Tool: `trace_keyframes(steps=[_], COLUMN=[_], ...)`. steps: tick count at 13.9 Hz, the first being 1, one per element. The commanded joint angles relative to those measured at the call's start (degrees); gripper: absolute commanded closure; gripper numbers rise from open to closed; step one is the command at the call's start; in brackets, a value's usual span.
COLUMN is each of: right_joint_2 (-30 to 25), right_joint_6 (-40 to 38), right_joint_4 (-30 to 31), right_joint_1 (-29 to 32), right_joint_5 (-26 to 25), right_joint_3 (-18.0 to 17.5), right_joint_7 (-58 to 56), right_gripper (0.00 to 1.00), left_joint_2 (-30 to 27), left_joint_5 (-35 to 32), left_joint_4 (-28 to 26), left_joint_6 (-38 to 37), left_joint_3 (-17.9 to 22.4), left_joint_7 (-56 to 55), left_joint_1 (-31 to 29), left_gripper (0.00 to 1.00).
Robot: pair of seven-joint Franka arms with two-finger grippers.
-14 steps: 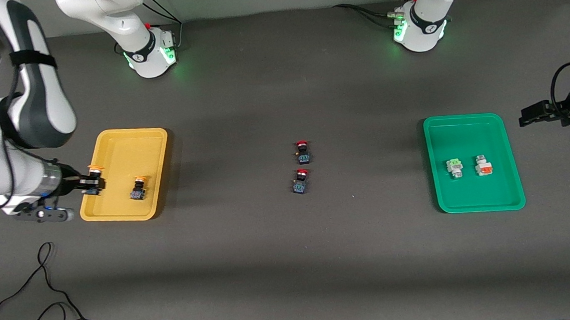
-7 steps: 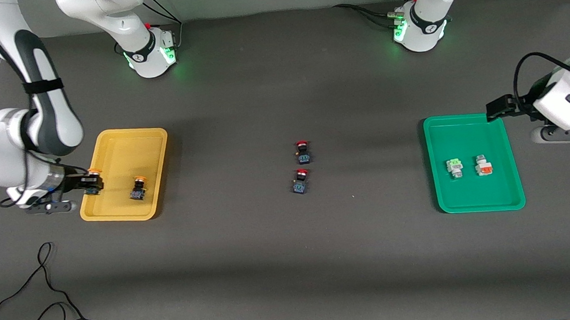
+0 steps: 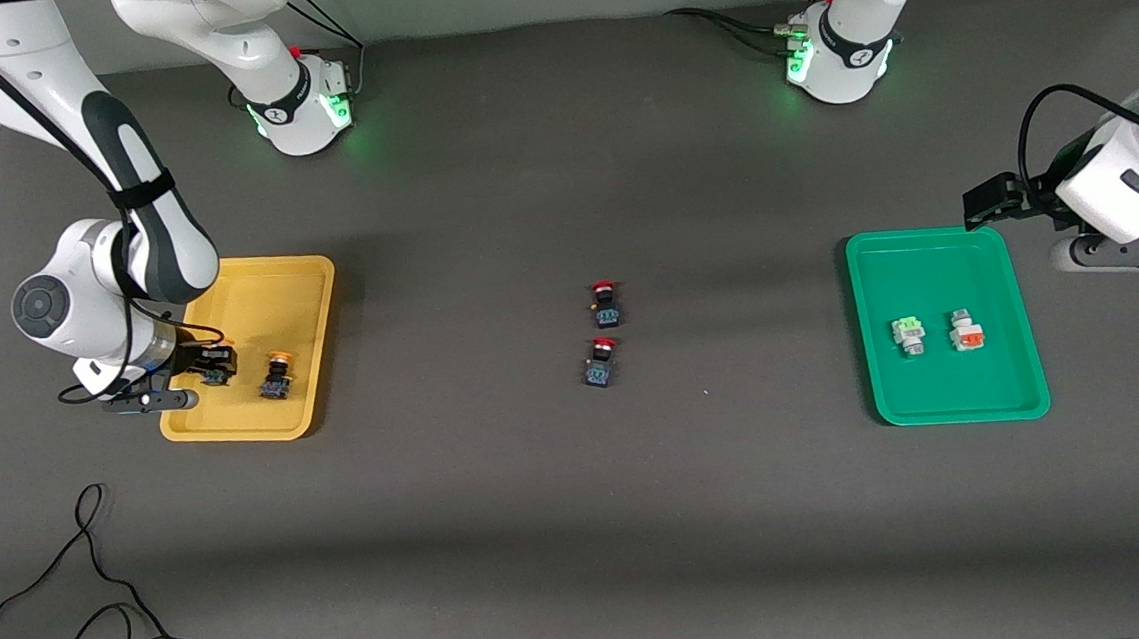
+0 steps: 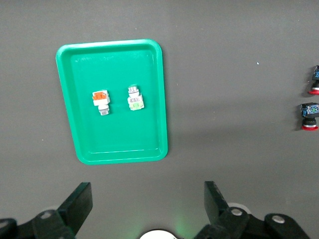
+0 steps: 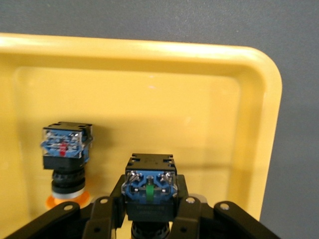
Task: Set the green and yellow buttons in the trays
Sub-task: 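Place the blue button in the yellow tray while the left gripper withdraws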
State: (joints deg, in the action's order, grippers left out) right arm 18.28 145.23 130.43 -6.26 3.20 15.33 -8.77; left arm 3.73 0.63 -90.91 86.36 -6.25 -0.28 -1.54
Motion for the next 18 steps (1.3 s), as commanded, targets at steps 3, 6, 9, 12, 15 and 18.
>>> trace_keyframes(steps=[3,6,9,12,15,18], right_joint_2=[2.02,0.18,-3.59,-10.44,-13.36,-14.67], right_joint_6=[2.87,0.33,-3.36,-12.39,-28.28,-40.43], right_joint_4=[0.09,-0.08,-0.26,-1.83,-10.77,-20.01], right_joint_1=[-0.42,-0.42,-0.16,0.28,1.51,2.74], right_joint_5=[1.19,1.19,1.19,1.28,1.28,1.19], right_joint_3=[0.23,-0.12,-0.38,-1.17,-4.07,-8.28], right_joint_7=[-1.51,-1.34,-1.25,-0.2,4.79,10.6], right_gripper=[1.0,0.0,0.02,0.08,0.09,0.09], left_joint_2=[-1.36,-1.35,-1.27,-1.0,-0.83,-0.91], left_joint_5=[0.16,0.16,0.16,0.16,0.25,0.07], left_joint_4=[-0.33,0.03,0.03,0.12,0.82,0.91], left_joint_6=[-0.23,-0.23,-0.14,0.21,0.12,0.03], left_joint_3=[0.63,0.63,0.63,0.71,1.76,2.99], left_joint_7=[-0.86,-0.86,-0.25,-0.25,-0.42,-0.16], left_joint_1=[0.58,0.58,0.84,0.93,1.19,1.63], left_gripper=[0.0,0.0,0.0,0.0,0.0,0.0])
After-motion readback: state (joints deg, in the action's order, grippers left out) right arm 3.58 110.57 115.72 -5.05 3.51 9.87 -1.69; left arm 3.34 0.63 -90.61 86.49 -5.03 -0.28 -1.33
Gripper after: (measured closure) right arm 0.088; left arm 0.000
